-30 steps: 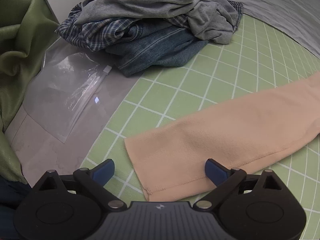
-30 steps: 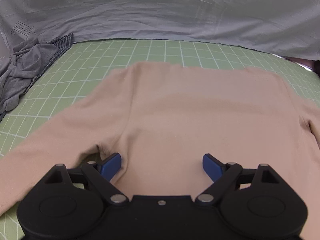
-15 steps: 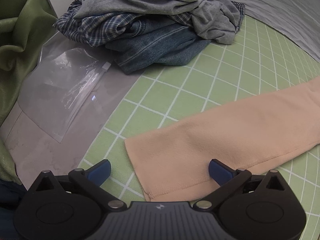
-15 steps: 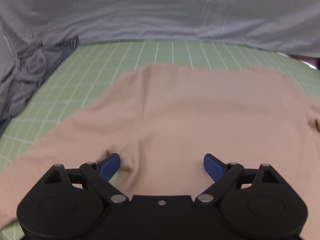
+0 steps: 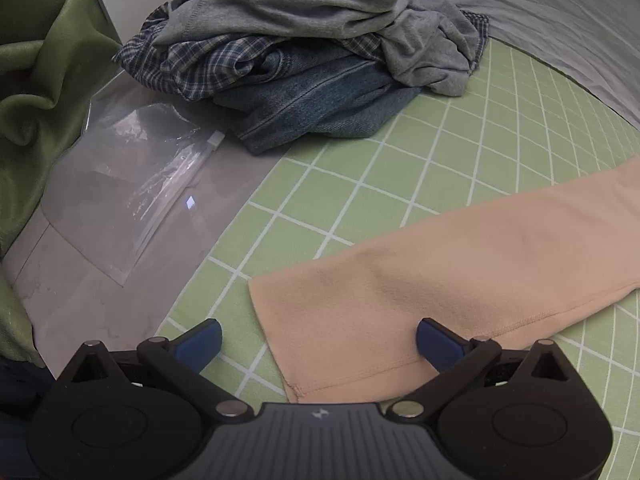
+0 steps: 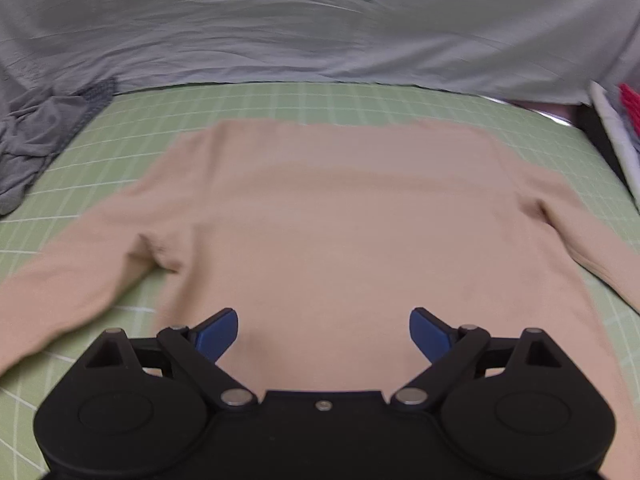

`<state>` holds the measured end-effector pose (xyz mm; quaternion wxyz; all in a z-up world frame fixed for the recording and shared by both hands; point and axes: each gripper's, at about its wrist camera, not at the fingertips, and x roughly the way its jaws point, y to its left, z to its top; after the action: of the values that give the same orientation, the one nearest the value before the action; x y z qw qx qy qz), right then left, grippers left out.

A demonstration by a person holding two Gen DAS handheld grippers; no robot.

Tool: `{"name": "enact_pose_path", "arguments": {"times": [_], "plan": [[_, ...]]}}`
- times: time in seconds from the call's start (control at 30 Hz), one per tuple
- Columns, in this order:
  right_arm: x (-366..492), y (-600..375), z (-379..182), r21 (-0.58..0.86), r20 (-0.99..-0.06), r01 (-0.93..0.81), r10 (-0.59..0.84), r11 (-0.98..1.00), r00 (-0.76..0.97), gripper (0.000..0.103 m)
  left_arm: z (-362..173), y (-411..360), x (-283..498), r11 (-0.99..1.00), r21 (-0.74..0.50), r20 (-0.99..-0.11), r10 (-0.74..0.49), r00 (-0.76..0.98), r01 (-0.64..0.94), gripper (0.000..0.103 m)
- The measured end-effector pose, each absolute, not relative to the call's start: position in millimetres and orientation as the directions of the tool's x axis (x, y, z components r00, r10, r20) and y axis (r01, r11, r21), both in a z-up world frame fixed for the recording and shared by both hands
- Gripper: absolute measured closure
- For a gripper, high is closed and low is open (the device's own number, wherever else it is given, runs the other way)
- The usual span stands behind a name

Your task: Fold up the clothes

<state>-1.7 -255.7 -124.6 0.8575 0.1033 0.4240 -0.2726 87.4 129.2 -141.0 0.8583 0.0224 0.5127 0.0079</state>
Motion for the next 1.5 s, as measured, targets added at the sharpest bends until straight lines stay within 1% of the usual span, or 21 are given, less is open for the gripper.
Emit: {"name": "enact_pose_path", "arguments": {"times": [0.07,0.13,0.2,0.27,0.3,0.37,0.4,0.43,0.57,0.7,0.83,0.93,1.0,1.03,1.1,1.13,1.17,1.2,1.27,1.43,1.5], "plan": [[-17.1,-267.2,-124.4,-0.049,-0.790,0.592,-0.395,0.804,0.470,0.010,-139.3,125.4,85.6,0.999,0.038,-0.874,0.027,0.485,0.013,0.015],[-31.1,-276.9,-125.6,-0.056,-0.794,0.620,-0.411,0.783,0.448,0.010,-137.6,121.6,83.9,0.999,0.029,-0.869,0.017,0.495,0.017,0.024],[-43.8,-285.7,-126.9,-0.054,-0.797,0.643,-0.421,0.764,0.433,0.010,-135.9,117.9,82.1,1.000,0.020,-0.863,0.007,0.505,0.021,0.030],[-55.8,-294.0,-128.2,-0.052,-0.800,0.662,-0.428,0.748,0.421,0.010,-133.9,113.4,80.6,1.000,0.013,-0.858,-0.002,0.514,0.025,0.049],[-60.9,-298.2,-127.8,-0.053,-0.798,0.667,-0.432,0.744,0.419,0.010,-132.7,109.4,80.5,1.000,0.014,-0.858,-0.002,0.514,0.028,0.055],[-70.9,-306.7,-126.8,-0.054,-0.795,0.675,-0.441,0.736,0.417,0.010,-129.6,100.6,81.2,0.999,0.012,-0.859,-0.008,0.512,0.036,0.077],[-75.9,-310.9,-126.3,-0.055,-0.793,0.679,-0.446,0.732,0.416,0.010,-127.2,95.8,82.4,0.999,-0.004,-0.860,-0.025,0.509,0.043,0.084],[-80.5,-316.7,-124.1,-0.065,-0.786,0.682,-0.458,0.729,0.415,0.010,-124.8,91.0,83.6,0.999,-0.021,-0.861,-0.043,0.506,0.050,0.098],[-100.5,-344.1,-113.8,-0.090,-0.764,0.693,-0.496,0.715,0.413,0.010,-109.0,59.6,84.7,0.993,-0.099,-0.848,-0.121,0.516,0.070,0.098],[-129.1,-381.8,-104.0,-0.087,-0.751,0.709,-0.514,0.700,0.414,0.010,-85.7,-12.9,77.7,0.978,-0.131,-0.810,-0.200,0.551,0.163,0.098],[-160.5,-424.8,-99.0,-0.089,-0.747,0.727,-0.528,0.681,0.404,0.010,-69.5,-113.6,51.2,0.933,-0.196,-0.773,-0.336,0.537,0.301,0.098],[-184.6,-457.7,-96.2,-0.082,-0.743,0.749,-0.541,0.658,0.394,0.010,-61.8,-196.2,16.3,0.853,-0.283,-0.739,-0.486,0.466,0.439,0.099],[-198.7,-478.4,-95.7,-0.078,-0.741,0.764,-0.550,0.641,0.386,0.010,-56.5,-250.7,-11.8,0.774,-0.304,-0.710,-0.573,0.409,0.556,0.097],[-204.9,-487.7,-96.0,-0.076,-0.740,0.771,-0.554,0.632,0.382,0.010,-54.9,-271.8,-23.8,0.743,-0.303,-0.700,-0.598,0.390,0.596,0.090],[-217.3,-506.2,-96.5,-0.072,-0.738,0.785,-0.562,0.616,0.373,0.010,-54.9,-296.3,-43.4,0.712,-0.291,-0.696,-0.616,0.369,0.639,0.070],[-219.7,-510.8,-97.3,-0.068,-0.738,0.783,-0.559,0.618,0.378,0.010,-56.3,-302.0,-51.1,0.713,-0.275,-0.699,-0.609,0.375,0.644,0.044],[-221.7,-515.0,-98.2,-0.063,-0.737,0.780,-0.556,0.622,0.383,0.010,-58.9,-302.1,-56.7,0.733,-0.246,-0.703,-0.585,0.403,0.634,0.023],[-223.8,-519.2,-99.0,-0.059,-0.737,0.777,-0.552,0.626,0.389,0.010,-61.7,-299.5,-60.6,0.755,-0.217,-0.708,-0.558,0.434,0.618,0.020],[-224.1,-524.2,-100.8,-0.051,-0.737,0.765,-0.541,0.642,0.405,0.010,-68.3,-283.7,-59.3,0.817,-0.169,-0.733,-0.478,0.484,0.551,0.019],[-190.0,-507.8,-100.6,-0.020,-0.740,0.660,-0.455,0.751,0.495,0.010,-88.6,-217.7,-39.3,0.960,-0.092,-0.816,-0.225,0.532,0.264,0.018],[-171.7,-494.1,-101.4,0.003,-0.741,0.602,-0.403,0.798,0.537,0.010,-93.3,-188.2,-34.6,0.984,-0.069,-0.836,-0.148,0.529,0.166,0.018]]}}
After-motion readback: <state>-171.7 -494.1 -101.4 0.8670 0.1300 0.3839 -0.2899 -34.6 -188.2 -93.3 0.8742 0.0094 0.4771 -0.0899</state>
